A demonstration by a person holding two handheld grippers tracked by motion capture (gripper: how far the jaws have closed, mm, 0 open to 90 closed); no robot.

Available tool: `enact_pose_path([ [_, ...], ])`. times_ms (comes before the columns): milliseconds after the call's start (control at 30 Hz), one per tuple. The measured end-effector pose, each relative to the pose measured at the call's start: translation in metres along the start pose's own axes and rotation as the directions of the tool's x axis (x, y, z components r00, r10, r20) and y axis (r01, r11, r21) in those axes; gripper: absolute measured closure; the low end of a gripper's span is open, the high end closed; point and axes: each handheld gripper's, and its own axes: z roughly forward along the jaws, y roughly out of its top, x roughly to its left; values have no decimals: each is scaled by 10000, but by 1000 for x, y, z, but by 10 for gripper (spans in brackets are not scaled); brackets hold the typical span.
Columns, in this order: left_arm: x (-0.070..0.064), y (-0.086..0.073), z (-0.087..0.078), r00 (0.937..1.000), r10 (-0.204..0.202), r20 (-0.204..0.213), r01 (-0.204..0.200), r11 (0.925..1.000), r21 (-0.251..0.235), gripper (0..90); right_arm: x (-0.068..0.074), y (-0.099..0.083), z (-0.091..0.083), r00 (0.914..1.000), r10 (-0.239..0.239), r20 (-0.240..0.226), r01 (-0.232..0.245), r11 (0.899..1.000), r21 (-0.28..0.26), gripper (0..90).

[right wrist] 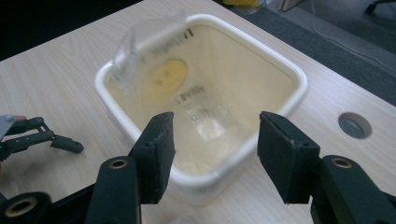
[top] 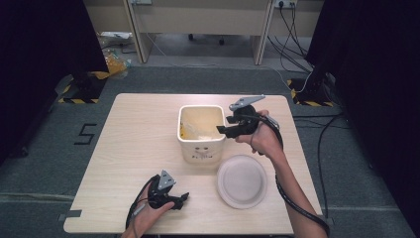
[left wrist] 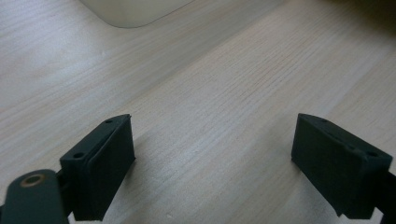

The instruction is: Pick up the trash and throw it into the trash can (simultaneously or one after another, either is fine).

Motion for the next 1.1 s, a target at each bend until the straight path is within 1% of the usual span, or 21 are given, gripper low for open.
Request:
enact_pose_path([
  [100,0,0,0,10000,-29,-9,29,10000,-36,123,-7,-17,-7,9998,149,151,-148,9999,-26,450],
  [267,0,0,0,10000,-24,-2,24,10000,-30,122,-17,-44,-26,9979,557,333,-544,9977,-392,439],
  [300,0,0,0,10000,-23,-4,23,10000,-31,122,-19,-55,-33,9971,644,399,-626,9970,-454,436],
  [333,0,0,0,10000,-23,-7,23,10000,-31,122,-19,-55,-33,9971,644,399,-626,9970,-454,436],
  [367,0,0,0,10000,-20,-3,20,10000,-30,122,-20,-61,-36,9966,694,441,-672,9966,-481,435],
  [433,0,0,0,10000,-22,-1,22,10000,-29,122,-22,-74,-42,9953,822,507,-796,9955,-509,434],
  [467,0,0,0,10000,-27,-6,27,10000,-34,122,-24,-86,-46,9937,972,567,-940,9940,-563,434],
  [500,0,0,0,10000,-25,2,25,10000,-27,122,-25,-93,-48,9924,1071,601,-1036,9928,-594,434],
  [533,0,0,0,10000,-24,6,24,10000,-25,122,-25,-93,-48,9924,1071,601,-1036,9928,-594,434],
  [567,0,0,0,10000,7,4,-7,10000,-3,122,-26,-99,-49,9913,1156,635,-1118,9919,-605,433],
  [600,0,0,0,10000,24,58,-23,10000,-33,125,-26,-110,-50,9897,1285,632,-1249,9905,-575,431],
  [633,0,0,0,10000,24,58,-23,10000,-33,131,-26,-115,-50,9891,1328,632,-1293,9899,-574,430],
  [667,0,0,0,9999,55,85,-54,10000,-21,131,-26,-115,-50,9891,1328,632,-1293,9899,-574,430],
  [767,-1,0,0,9999,44,131,-43,10000,-72,147,-27,-131,-51,9859,1510,718,-1463,9870,-667,427],
  [833,-3,0,0,9997,35,247,-31,9999,-128,149,-27,-138,-52,9841,1605,756,-1548,9850,-761,425],
  [900,-7,2,-1,9987,-3,513,14,9998,-216,149,-27,-142,-53,9833,1663,742,-1601,9836,-827,424],
  [933,-8,4,-2,9983,3,587,13,9996,-269,149,-27,-148,-53,9810,1819,672,-1754,9801,-933,419],
  [1000,-12,9,-5,9972,31,749,3,9989,-462,149,-27,-150,-53,9807,1830,687,-1762,9798,-945,417],
  [1033,-14,12,-6,9964,22,849,29,9982,-593,149,-26,-154,-53,9791,1909,702,-1836,9780,-989,414],
  [1067,-18,18,-7,9943,28,1068,51,9973,-737,149,-25,-160,-52,9782,1975,649,-1900,9760,-1069,410],
  [1100,-18,18,-7,9943,28,1068,51,9973,-737,149,-25,-162,-52,9776,2008,634,-1932,9750,-1102,408],
])
